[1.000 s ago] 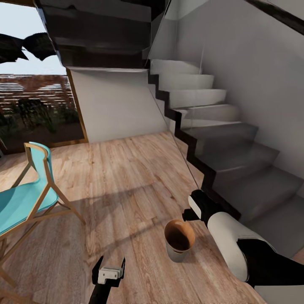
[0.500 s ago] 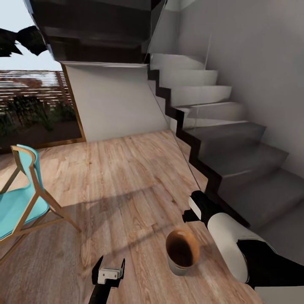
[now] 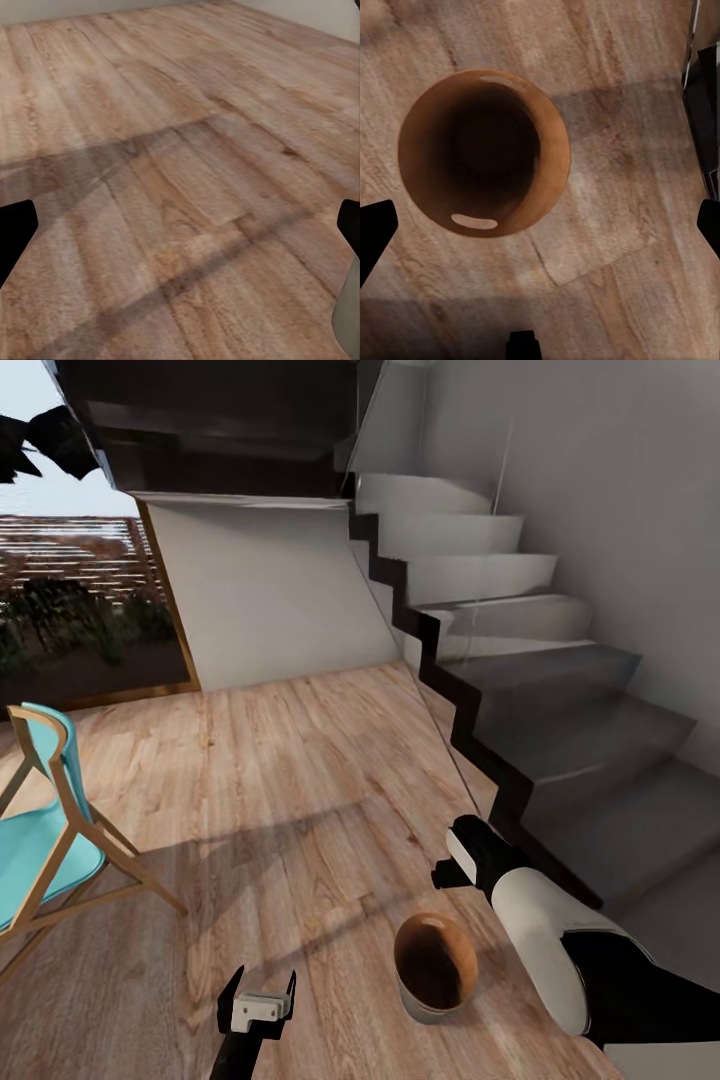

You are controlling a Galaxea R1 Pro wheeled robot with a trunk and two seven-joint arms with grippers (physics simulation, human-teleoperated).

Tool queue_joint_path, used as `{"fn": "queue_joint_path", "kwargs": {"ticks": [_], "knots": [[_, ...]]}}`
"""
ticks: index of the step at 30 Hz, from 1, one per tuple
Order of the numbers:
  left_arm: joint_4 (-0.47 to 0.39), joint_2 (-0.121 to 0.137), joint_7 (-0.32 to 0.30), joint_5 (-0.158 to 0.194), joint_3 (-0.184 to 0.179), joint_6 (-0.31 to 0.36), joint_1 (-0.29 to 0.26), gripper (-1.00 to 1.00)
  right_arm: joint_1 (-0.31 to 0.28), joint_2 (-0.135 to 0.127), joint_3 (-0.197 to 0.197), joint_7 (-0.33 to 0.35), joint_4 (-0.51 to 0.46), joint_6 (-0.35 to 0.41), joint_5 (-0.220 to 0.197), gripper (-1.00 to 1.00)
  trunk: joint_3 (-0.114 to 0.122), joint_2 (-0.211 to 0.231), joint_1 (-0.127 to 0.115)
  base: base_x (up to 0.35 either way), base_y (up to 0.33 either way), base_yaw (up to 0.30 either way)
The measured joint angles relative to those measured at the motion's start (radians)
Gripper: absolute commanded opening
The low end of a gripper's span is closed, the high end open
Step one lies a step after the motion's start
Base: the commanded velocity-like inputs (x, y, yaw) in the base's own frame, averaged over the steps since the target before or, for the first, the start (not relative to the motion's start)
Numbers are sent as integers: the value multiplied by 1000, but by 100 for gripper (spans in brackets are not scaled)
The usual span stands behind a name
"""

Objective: Put the three can of soda from the living room inside the tash can in the kitchen.

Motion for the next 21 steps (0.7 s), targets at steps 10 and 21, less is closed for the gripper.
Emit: {"fn": "queue_joint_path", "kwargs": {"ticks": [10,21], "knots": [[-4,0,1,0,1,0,0,100,1,0,10,-1,1,-13,0,100,-15,0,0,3,0,0],[-5,-2,2,0,1,2,-1,100,9,-7,28,0,-2,-16,0,100,-50,-42,23,0,0,0]]}}
